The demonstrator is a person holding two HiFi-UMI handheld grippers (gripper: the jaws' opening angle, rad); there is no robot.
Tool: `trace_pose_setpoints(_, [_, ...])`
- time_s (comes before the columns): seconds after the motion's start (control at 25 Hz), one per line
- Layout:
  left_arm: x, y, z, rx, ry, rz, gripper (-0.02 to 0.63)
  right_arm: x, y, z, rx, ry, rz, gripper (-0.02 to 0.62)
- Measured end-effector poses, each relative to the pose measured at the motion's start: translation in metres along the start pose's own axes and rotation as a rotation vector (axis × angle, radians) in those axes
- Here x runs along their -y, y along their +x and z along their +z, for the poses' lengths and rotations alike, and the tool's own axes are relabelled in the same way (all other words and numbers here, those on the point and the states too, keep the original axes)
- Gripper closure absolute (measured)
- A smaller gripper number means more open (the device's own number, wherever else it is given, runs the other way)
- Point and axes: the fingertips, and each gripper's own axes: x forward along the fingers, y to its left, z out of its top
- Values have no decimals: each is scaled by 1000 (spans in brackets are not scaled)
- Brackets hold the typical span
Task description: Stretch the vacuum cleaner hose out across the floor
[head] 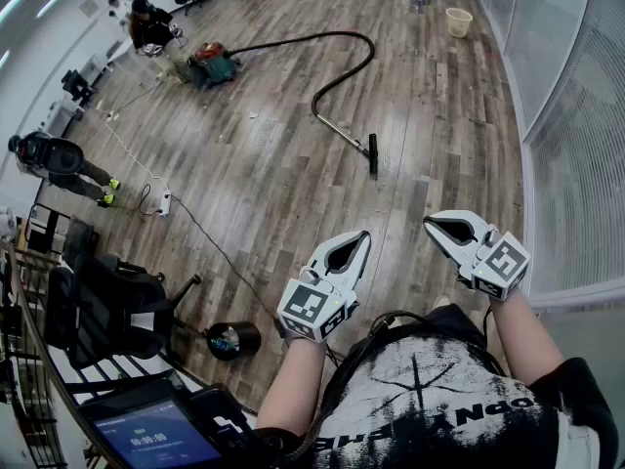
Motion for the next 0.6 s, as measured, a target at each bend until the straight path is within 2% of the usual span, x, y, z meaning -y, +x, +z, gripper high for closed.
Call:
trace_pose_setpoints(0.12, [1, -4, -3, -8, -1, -1, 606, -4, 1, 5, 6, -30, -2, 589])
trace_pose_setpoints(0.24, [7, -5, -8, -18, -6, -11, 606, -8, -3, 1, -13, -14, -18, 589])
trace_pose_setpoints(0.6, [23, -5, -12, -20, -14, -51, 606, -23, -4, 4, 20, 20, -2, 589])
